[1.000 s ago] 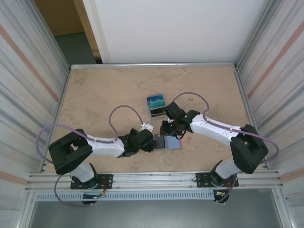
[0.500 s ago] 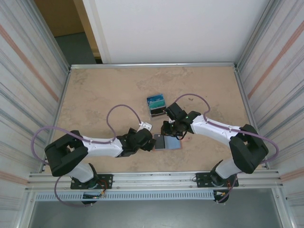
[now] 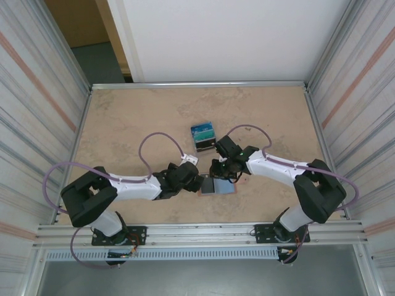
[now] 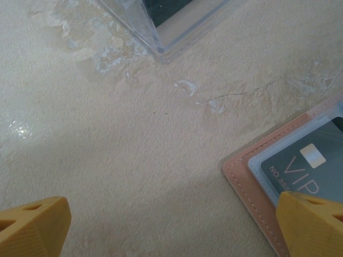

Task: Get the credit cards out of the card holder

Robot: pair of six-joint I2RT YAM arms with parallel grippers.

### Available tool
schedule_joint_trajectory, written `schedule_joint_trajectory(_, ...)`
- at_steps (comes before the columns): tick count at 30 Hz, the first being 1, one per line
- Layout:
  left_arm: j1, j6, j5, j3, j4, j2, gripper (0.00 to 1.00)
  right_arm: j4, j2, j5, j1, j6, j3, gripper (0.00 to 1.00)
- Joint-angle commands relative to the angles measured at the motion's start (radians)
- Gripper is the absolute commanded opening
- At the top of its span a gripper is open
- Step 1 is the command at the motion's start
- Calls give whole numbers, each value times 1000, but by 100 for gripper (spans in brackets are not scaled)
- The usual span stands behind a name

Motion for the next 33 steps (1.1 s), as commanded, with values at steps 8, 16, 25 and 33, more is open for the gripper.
schedule_joint_trajectory(8, 5, 22, 25, 36, 1, 38, 99, 14, 63, -22, 3, 40, -32, 16)
schedule_joint_trajectory(16, 5, 37, 21, 65, -44, 66, 99, 56, 86, -53, -14, 50, -68, 15)
schedule_joint_trajectory(25, 4, 32, -1, 81, -124, 77, 99, 105, 91, -92, -38, 61, -104, 15)
schedule_joint_trajectory(33, 2, 28, -8, 95, -153, 89, 99, 150, 71, -128, -53, 76, -139, 17)
